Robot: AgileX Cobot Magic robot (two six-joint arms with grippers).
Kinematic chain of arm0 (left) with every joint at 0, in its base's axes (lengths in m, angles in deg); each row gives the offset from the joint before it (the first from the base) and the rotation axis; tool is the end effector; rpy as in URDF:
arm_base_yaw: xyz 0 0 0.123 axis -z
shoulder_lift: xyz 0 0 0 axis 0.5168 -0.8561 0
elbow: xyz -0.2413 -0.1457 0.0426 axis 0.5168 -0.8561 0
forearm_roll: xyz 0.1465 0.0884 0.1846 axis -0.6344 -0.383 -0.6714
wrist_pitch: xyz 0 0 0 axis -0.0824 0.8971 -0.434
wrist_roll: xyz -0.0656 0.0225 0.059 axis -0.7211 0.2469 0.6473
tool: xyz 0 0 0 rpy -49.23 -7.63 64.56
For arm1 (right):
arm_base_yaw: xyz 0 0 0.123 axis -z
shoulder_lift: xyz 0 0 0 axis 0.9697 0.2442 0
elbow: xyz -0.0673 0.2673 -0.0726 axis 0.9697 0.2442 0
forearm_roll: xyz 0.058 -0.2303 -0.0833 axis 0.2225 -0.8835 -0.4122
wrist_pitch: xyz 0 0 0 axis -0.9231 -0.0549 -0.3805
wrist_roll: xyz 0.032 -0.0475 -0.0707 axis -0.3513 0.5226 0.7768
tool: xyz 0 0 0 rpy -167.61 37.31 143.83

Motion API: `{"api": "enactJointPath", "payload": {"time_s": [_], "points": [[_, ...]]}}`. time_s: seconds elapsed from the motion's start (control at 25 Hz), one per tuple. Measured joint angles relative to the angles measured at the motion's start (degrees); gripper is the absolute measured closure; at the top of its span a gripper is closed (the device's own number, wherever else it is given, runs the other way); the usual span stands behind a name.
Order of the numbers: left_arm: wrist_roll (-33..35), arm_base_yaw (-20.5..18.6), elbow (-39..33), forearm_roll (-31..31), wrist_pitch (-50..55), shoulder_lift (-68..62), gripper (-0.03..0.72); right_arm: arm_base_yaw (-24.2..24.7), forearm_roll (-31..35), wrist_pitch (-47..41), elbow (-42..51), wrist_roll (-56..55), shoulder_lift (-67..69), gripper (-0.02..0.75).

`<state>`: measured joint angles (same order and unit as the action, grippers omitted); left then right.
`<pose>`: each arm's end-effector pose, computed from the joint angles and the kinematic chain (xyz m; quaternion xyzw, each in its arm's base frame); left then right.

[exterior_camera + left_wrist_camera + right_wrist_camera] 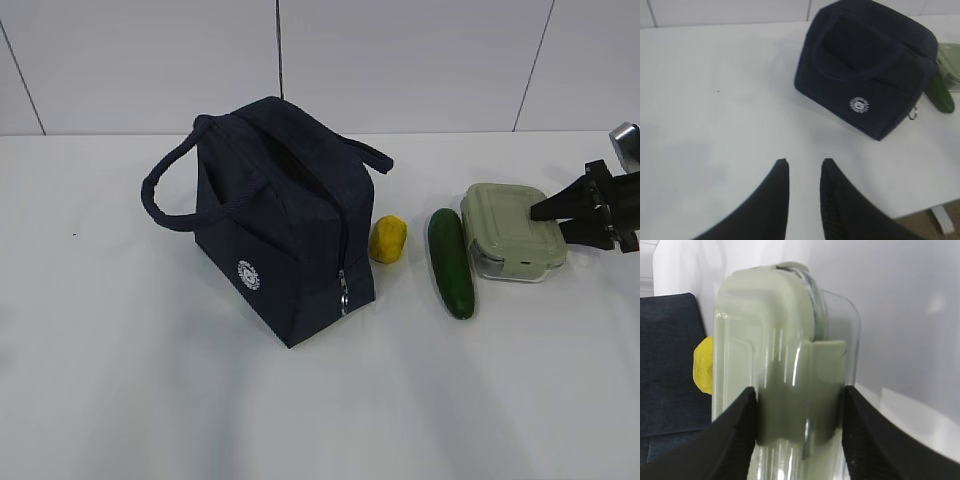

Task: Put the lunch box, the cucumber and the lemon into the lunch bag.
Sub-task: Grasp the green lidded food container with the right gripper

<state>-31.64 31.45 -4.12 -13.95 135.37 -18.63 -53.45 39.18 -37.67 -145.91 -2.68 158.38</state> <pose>0.0526 -0.0262 0.3165 0.0687 0.8485 -0.1286 0.5088 0.4431 -0.1006 0.1095 0.0486 0.8787 0.4382 0.1832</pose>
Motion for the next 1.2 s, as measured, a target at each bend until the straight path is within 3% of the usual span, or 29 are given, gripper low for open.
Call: {"api": "enactJointPath", "payload": {"time_s": [0.28,0.48,0.88,1.0,1.2], "points": [[11.3,0.0,7.2,12.7,-2.8,-21.7,0.544,0.0,0.0,0.0,0.0,0.0,0.0,0.357],[14.1,1.2,13.8,18.3,-3.5,-33.8,0.543,0.0,0.0,0.0,0.0,0.0,0.0,0.357],[14.9,16.6,24.9,21.7,-7.7,-57.6,0.538,0.0,0.0,-0.1,0.0,0.0,0.0,0.357],[14.2,18.4,30.2,23.9,-8.1,-64.1,0.519,0.0,0.0,-0.1,0.0,0.0,0.0,0.357],[10.8,18.7,38.5,27.0,-7.1,-71.4,0.397,0.0,0.0,-0.2,0.0,0.0,0.0,0.357]]}}
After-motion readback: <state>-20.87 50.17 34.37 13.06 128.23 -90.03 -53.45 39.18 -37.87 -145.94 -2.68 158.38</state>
